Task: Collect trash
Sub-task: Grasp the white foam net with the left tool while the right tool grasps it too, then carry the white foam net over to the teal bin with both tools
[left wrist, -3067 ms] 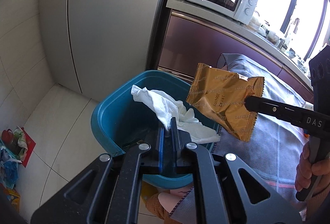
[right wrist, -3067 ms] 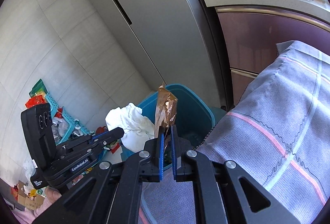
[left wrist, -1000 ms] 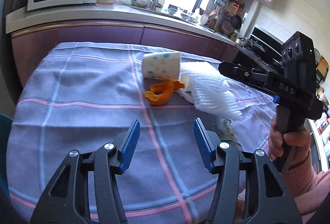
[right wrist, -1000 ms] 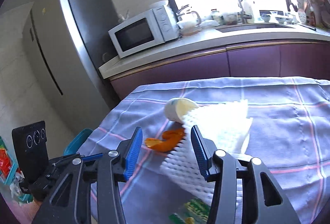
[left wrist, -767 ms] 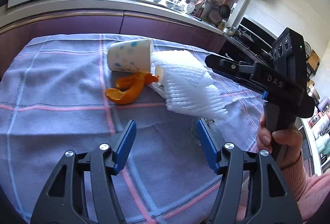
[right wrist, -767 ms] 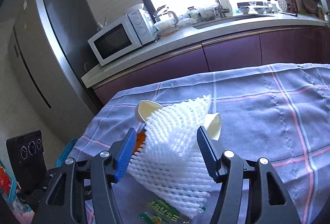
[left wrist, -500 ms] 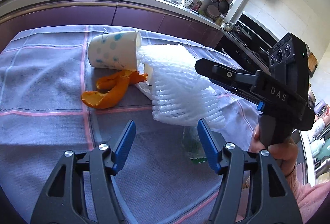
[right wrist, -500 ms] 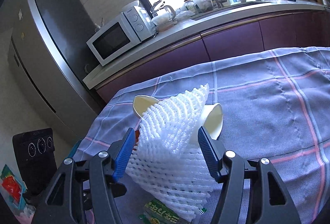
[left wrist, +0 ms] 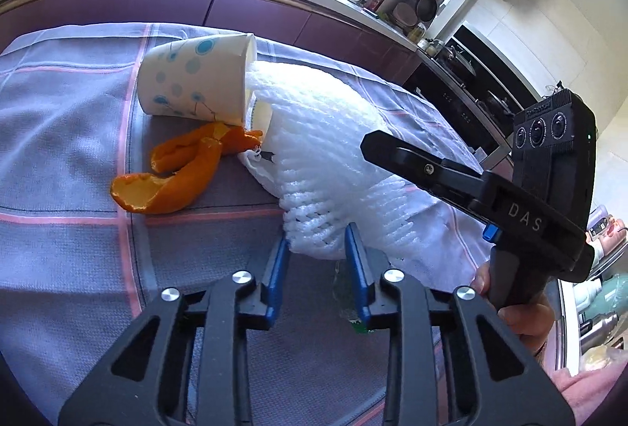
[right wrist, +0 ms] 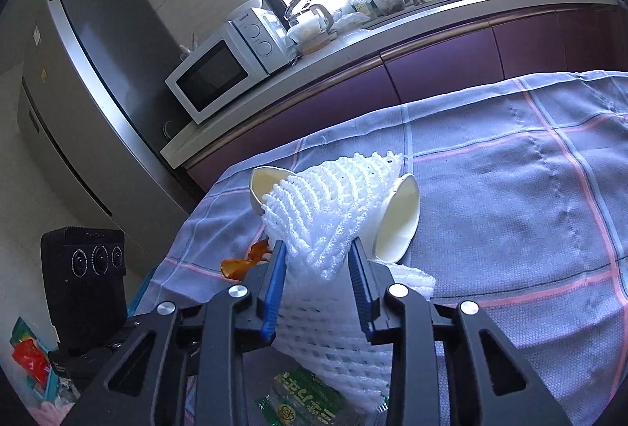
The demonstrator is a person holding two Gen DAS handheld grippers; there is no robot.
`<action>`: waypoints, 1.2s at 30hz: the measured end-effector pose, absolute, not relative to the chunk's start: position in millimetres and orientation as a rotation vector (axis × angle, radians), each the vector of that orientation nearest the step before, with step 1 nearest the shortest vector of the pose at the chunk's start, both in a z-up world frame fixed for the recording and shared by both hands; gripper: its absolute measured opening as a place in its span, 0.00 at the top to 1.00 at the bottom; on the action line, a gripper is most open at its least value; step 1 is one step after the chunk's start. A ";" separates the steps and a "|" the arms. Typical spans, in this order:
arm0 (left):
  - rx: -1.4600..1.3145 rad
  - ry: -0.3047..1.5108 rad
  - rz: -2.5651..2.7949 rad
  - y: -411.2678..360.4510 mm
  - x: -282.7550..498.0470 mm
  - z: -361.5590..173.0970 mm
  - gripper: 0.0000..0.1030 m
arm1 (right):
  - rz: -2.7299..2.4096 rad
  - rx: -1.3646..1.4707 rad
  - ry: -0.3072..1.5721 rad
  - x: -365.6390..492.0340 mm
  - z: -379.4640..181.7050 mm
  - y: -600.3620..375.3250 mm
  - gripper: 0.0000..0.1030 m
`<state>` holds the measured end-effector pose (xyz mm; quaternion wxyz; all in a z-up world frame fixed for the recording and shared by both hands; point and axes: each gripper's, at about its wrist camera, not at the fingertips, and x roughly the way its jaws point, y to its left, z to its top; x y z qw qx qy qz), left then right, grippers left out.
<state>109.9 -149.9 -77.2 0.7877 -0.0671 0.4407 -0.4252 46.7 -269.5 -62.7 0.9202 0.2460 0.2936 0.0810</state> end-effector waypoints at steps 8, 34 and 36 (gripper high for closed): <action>-0.146 0.920 -0.916 -144.4 106.5 -69.2 0.87 | 0.175 0.521 0.557 34.5 -55.1 -275.7 0.75; -0.192 0.724 -0.859 -44.1 66.7 -13.2 0.88 | 0.323 0.469 0.461 23.2 -17.2 -235.0 0.75; -0.196 0.717 -0.841 -32.9 64.3 -13.1 0.88 | 0.342 0.449 0.446 24.5 -15.4 -225.5 0.75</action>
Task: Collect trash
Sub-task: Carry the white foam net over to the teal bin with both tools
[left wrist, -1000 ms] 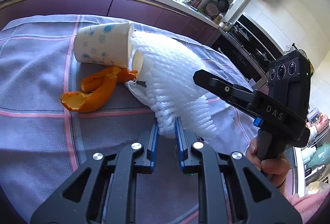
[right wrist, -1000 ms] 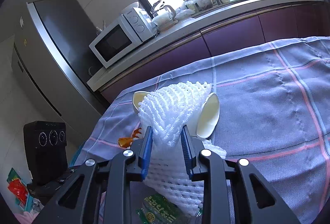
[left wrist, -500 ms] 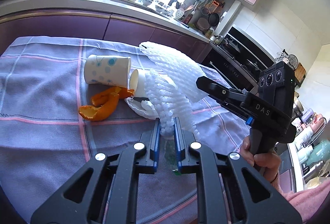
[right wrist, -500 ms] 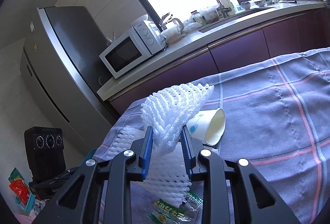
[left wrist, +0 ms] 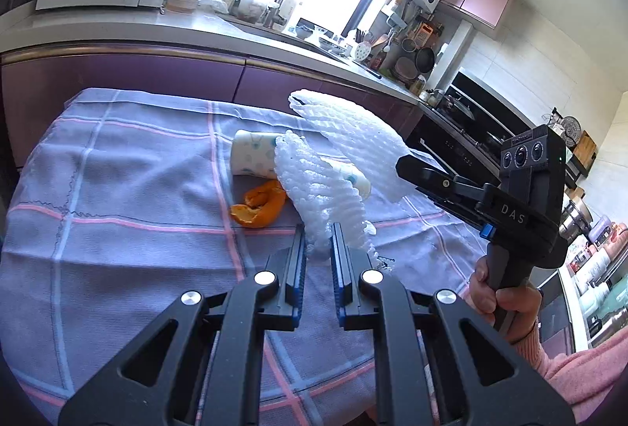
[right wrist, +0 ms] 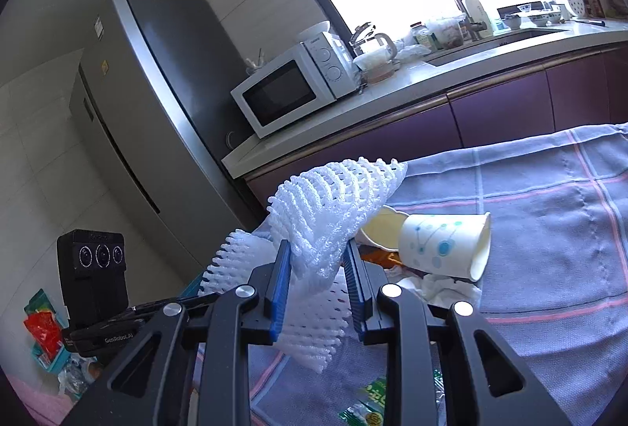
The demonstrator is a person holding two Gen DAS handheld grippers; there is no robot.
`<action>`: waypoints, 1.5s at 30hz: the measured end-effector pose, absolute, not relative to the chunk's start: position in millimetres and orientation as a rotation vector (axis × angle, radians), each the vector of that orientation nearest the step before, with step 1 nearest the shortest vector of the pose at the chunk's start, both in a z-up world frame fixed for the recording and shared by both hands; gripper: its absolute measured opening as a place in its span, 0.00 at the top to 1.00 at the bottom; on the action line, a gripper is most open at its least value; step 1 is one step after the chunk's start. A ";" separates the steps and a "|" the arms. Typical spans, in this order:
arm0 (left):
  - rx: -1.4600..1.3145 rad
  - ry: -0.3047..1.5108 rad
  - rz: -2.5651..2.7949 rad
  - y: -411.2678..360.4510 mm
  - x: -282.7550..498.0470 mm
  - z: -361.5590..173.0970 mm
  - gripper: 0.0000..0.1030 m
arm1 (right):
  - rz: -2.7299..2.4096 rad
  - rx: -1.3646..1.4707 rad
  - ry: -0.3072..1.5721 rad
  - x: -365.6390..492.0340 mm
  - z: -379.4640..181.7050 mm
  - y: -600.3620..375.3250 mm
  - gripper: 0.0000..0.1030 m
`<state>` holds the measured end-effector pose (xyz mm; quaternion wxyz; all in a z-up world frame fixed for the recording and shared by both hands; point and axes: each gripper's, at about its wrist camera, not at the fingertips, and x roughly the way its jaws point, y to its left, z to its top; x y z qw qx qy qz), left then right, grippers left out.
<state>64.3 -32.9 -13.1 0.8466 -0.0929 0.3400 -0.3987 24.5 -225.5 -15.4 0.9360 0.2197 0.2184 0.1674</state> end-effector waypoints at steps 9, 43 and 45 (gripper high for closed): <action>-0.237 0.695 -0.720 32.8 53.8 -13.4 0.88 | 0.449 0.381 0.498 41.2 -13.8 -179.4 0.75; -0.370 0.657 -0.183 252.6 12.7 -33.7 0.88 | 0.827 0.145 0.698 115.4 -20.3 17.3 0.75; -0.376 0.656 -0.166 258.3 10.7 -35.1 0.88 | 0.835 0.134 0.703 117.4 -21.0 24.2 0.75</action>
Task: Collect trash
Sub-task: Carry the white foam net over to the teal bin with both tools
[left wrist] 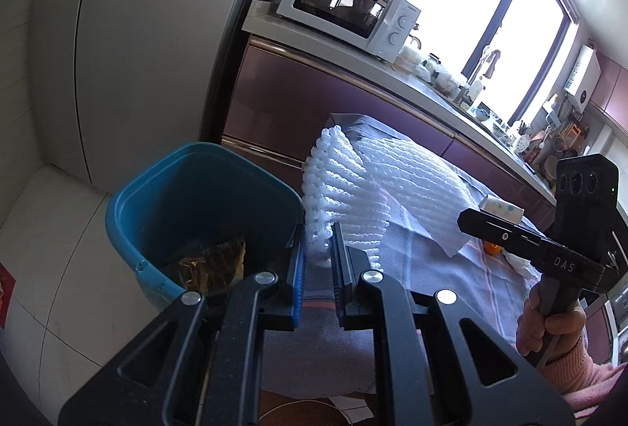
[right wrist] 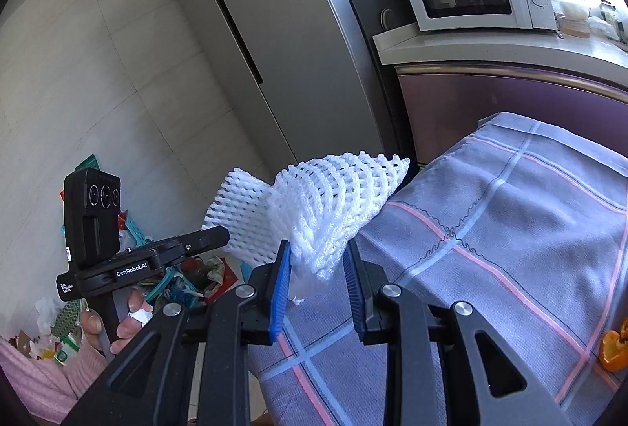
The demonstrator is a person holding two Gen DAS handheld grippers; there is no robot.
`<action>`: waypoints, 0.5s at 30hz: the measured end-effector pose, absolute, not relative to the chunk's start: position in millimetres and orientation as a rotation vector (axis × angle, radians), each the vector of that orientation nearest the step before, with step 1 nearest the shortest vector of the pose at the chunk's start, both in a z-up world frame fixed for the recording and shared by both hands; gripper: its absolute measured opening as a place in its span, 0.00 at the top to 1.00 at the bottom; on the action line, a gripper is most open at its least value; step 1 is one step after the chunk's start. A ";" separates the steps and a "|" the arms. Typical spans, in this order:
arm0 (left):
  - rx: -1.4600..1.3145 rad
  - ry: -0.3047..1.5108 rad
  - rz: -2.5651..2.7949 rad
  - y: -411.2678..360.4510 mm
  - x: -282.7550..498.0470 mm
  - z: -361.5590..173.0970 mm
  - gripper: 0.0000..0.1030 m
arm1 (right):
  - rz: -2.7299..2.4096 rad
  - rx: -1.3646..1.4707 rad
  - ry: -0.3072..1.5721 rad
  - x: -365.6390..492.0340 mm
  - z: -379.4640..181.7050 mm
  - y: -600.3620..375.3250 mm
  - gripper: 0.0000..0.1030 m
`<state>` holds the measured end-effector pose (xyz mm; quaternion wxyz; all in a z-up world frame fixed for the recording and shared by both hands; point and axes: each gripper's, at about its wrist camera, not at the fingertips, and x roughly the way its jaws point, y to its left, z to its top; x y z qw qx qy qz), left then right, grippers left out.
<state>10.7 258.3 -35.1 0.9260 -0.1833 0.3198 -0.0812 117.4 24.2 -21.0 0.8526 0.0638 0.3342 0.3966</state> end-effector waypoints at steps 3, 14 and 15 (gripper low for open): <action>-0.381 0.655 -0.136 267.5 11.0 -36.7 0.88 | 0.846 0.122 0.713 122.7 -23.4 35.3 0.75; -0.386 0.667 -0.029 296.4 13.5 -45.4 0.88 | 0.878 0.086 0.738 137.8 -27.2 64.1 0.75; -0.386 0.669 -0.020 299.0 13.5 -47.1 0.88 | 0.879 0.082 0.741 138.8 -27.5 67.2 0.75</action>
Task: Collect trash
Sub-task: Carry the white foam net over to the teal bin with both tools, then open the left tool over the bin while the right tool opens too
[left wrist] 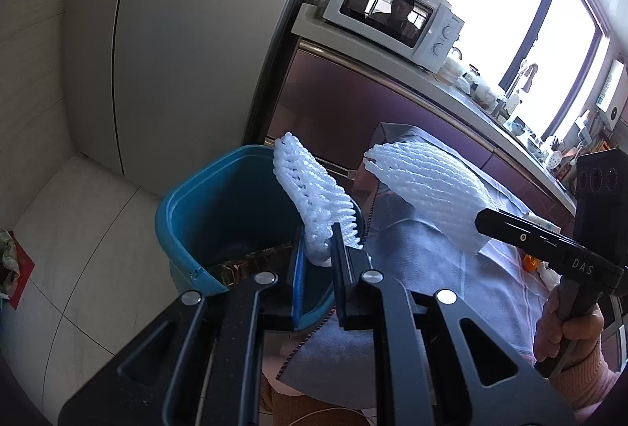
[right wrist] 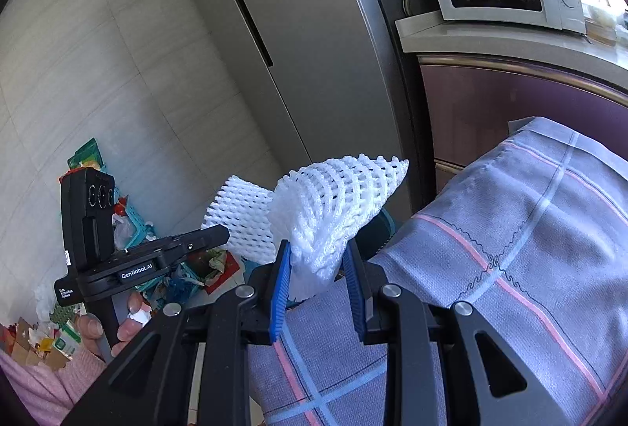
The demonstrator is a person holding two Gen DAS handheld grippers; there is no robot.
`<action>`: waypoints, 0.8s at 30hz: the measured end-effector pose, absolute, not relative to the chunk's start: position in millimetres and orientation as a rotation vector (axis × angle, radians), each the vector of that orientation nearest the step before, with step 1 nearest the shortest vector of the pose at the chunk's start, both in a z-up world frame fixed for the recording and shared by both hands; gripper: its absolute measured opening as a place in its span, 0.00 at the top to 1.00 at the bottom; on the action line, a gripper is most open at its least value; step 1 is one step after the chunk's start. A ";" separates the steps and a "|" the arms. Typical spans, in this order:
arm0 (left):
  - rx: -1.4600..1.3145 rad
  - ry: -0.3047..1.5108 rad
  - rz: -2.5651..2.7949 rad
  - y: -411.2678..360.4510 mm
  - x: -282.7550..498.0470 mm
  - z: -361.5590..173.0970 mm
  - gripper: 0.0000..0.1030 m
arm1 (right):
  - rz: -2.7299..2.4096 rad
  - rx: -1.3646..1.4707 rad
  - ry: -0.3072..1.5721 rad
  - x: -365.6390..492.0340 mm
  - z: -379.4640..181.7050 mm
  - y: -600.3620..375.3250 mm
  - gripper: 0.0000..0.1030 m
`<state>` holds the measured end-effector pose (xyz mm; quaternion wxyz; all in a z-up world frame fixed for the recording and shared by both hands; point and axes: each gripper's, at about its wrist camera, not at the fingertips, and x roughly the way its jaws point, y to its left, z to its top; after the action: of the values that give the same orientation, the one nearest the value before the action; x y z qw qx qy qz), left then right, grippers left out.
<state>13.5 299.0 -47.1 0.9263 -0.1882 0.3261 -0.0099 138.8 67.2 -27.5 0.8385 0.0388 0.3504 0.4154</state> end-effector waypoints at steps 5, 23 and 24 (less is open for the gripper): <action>-0.398 0.688 0.019 308.4 16.7 -56.5 0.88 | 0.887 0.056 0.769 145.2 -30.4 86.1 0.75; -0.421 0.764 0.097 316.1 39.2 -89.8 0.87 | 0.866 -0.058 0.902 170.6 -56.9 144.8 0.75; -0.422 0.768 0.100 314.8 41.3 -91.3 0.87 | 0.863 -0.064 0.910 172.2 -58.5 148.0 0.74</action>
<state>41.3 314.8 -91.3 0.9043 -0.2041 0.3718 0.0483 172.2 148.0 -58.5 0.8093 -0.0301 0.4255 0.4039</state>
